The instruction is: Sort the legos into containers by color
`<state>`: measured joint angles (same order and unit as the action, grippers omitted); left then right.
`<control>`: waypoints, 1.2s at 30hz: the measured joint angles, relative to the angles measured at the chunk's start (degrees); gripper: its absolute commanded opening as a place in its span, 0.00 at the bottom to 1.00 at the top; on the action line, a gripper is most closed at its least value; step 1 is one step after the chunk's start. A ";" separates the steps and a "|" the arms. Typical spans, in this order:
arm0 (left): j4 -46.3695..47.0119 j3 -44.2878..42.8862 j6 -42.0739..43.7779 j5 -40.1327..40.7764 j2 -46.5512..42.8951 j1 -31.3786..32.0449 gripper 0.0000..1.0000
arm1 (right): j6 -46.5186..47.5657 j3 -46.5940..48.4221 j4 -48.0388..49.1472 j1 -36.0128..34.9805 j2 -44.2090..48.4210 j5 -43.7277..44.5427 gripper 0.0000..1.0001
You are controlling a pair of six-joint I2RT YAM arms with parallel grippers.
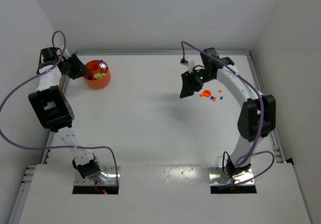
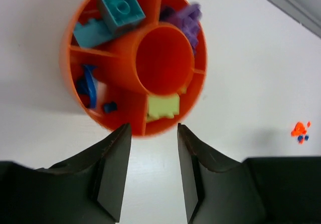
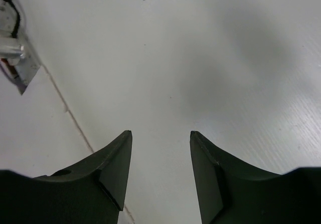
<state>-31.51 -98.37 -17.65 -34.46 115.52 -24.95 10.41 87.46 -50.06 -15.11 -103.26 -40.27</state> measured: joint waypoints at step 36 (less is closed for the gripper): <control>4.15 19.10 17.42 -5.90 -43.63 19.67 1.00 | 12.76 -6.47 10.62 14.60 -10.58 30.62 0.50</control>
<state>-27.35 -79.26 -0.23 -40.36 71.90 -5.28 23.18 80.99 -39.44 -0.51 -113.84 -9.65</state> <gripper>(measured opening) 0.995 0.484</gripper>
